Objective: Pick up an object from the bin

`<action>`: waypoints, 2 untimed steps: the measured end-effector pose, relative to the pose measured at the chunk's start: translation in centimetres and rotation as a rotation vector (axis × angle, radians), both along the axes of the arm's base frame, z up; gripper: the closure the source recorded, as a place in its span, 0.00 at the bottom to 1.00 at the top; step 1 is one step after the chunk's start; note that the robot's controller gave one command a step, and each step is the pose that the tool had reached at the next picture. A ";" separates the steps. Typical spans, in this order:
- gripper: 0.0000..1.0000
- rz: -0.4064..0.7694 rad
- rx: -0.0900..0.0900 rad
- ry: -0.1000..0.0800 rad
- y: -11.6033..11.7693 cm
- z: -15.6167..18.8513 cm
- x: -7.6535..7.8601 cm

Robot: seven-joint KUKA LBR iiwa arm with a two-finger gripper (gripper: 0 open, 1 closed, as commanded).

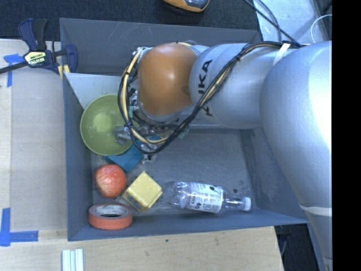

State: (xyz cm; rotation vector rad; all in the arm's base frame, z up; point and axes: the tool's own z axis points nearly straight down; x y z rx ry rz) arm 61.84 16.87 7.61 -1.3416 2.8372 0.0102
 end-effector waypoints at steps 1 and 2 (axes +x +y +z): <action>1.00 -0.001 -0.002 0.005 -0.1 1.3 -0.1; 1.00 -0.003 -0.004 0.013 -0.1 4.9 -0.3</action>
Offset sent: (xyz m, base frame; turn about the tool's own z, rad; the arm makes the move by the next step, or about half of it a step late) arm -0.0008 -0.0002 0.0677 0.0008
